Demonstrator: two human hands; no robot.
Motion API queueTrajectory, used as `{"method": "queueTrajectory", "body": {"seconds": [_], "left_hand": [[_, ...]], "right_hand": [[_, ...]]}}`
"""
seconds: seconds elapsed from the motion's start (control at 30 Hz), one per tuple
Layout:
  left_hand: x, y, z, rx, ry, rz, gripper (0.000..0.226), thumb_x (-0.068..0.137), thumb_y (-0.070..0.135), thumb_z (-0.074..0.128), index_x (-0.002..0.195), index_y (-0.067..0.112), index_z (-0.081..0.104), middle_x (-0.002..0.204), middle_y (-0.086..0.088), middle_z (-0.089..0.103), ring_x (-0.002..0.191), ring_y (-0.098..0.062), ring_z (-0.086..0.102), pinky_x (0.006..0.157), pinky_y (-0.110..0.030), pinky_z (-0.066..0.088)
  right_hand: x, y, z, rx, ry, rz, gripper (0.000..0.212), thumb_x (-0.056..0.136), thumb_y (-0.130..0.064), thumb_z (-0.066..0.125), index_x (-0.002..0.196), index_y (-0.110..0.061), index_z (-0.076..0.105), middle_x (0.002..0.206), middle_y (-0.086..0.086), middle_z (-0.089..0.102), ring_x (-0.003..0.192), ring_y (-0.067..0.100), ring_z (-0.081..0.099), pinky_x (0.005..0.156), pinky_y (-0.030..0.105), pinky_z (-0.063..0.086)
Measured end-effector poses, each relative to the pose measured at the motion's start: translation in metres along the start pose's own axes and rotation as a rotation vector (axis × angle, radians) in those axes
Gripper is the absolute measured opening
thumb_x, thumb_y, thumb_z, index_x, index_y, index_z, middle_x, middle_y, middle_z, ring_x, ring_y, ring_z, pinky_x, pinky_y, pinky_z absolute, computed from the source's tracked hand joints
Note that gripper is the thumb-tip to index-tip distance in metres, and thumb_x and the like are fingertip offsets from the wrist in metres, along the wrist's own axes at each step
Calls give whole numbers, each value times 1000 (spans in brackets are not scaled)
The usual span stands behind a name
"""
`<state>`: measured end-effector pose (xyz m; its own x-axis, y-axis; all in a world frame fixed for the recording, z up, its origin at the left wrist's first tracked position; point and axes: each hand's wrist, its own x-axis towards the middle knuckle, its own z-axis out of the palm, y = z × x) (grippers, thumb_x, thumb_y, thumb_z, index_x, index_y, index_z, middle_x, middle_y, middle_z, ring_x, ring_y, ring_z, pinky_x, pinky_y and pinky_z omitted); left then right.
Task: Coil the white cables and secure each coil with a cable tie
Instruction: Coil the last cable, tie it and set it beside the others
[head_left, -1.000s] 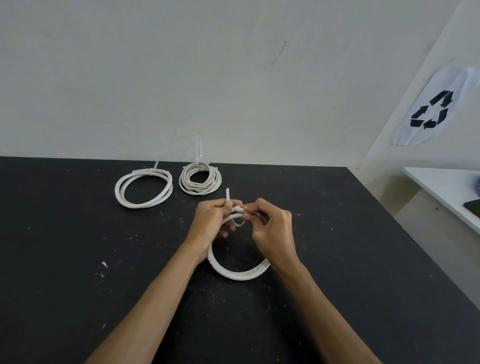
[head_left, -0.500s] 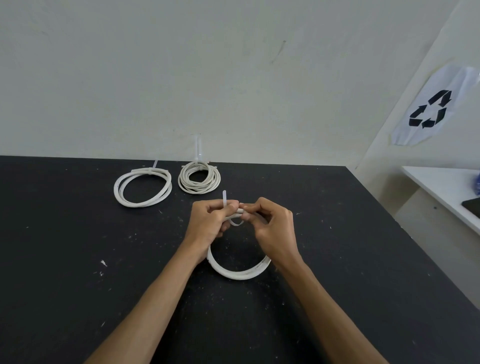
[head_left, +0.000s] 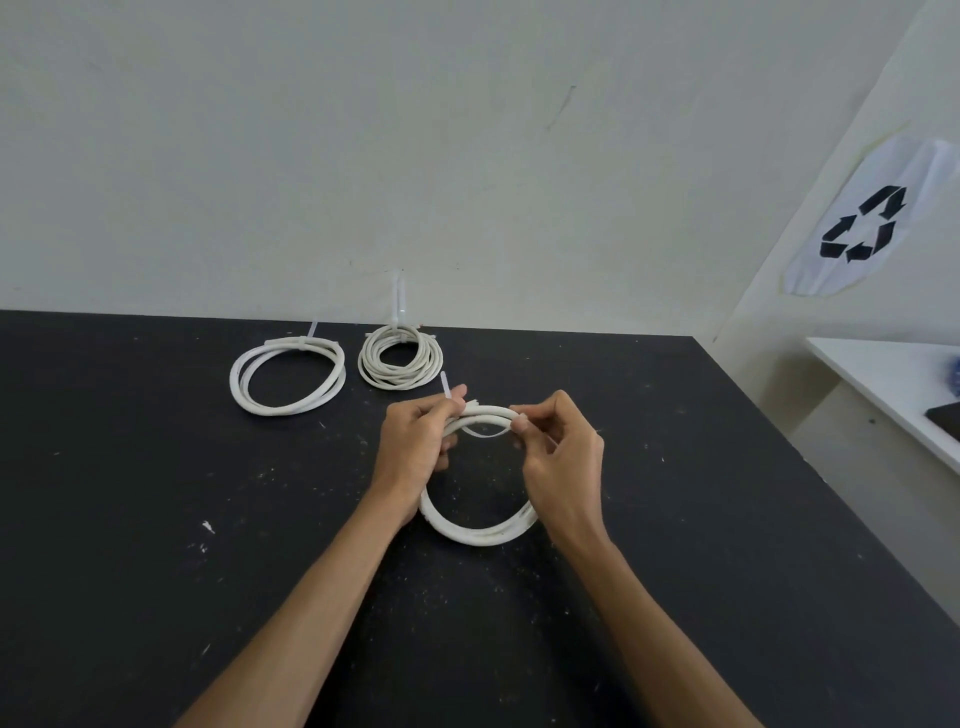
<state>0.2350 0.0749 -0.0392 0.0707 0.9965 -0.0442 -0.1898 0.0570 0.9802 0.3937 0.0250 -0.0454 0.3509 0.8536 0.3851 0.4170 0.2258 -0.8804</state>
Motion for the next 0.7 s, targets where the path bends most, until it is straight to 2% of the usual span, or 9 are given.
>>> {"method": "queueTrajectory", "body": {"seconds": [0.07, 0.17, 0.27, 0.33, 0.4, 0.57, 0.7], "left_hand": [[0, 2, -2, 20, 9, -2, 30, 98, 14, 67, 81, 28, 87, 79, 10, 72, 57, -12, 43, 48, -25, 28], [0, 3, -4, 50, 60, 40, 12, 96, 17, 75, 95, 23, 85, 68, 3, 66, 58, -12, 49, 49, -24, 35], [-3, 4, -4, 48, 135, 77, 9, 93, 19, 81, 101, 16, 81, 76, -3, 79, 57, -16, 59, 50, -23, 45], [-3, 3, -4, 70, 165, 99, 7, 93, 17, 80, 99, 15, 81, 80, -4, 81, 58, -16, 63, 51, -22, 48], [-3, 2, -3, 86, 162, 127, 7, 94, 13, 77, 97, 15, 83, 80, -3, 80, 59, -15, 63, 50, -20, 46], [-4, 4, -5, 95, 55, 176, 20, 98, 5, 69, 105, 18, 84, 74, 1, 75, 57, -7, 56, 49, -16, 41], [-4, 7, -1, 85, -3, 184, 23, 100, 2, 65, 112, 14, 80, 100, -5, 80, 58, 1, 61, 51, -11, 43]], "right_hand": [[-1, 1, 3, -17, -15, -17, 13, 101, -7, 72, 93, -17, 67, 94, -11, 77, 91, 13, 74, 80, 31, 62], [-4, 5, 8, -38, -14, -24, 13, 100, -8, 73, 93, -18, 67, 97, -11, 76, 92, 12, 72, 78, 24, 58], [-7, 7, 11, -54, -15, -35, 15, 101, -9, 72, 93, -19, 65, 95, -8, 75, 83, 12, 69, 69, 20, 53], [-7, 6, 12, -67, -17, -60, 15, 102, -9, 71, 93, -20, 64, 92, -5, 73, 79, 14, 66, 65, 23, 52], [-5, 3, 12, -94, -23, -92, 17, 102, -10, 70, 92, -22, 63, 89, -4, 71, 77, 17, 65, 64, 33, 55], [9, -5, 4, -212, -80, -208, 16, 103, -11, 70, 93, -20, 62, 82, -6, 70, 69, 14, 66, 61, 39, 56], [21, -7, -3, -361, -116, -315, 11, 104, -18, 70, 98, -24, 63, 80, -11, 70, 68, 12, 67, 59, 42, 58]]}}
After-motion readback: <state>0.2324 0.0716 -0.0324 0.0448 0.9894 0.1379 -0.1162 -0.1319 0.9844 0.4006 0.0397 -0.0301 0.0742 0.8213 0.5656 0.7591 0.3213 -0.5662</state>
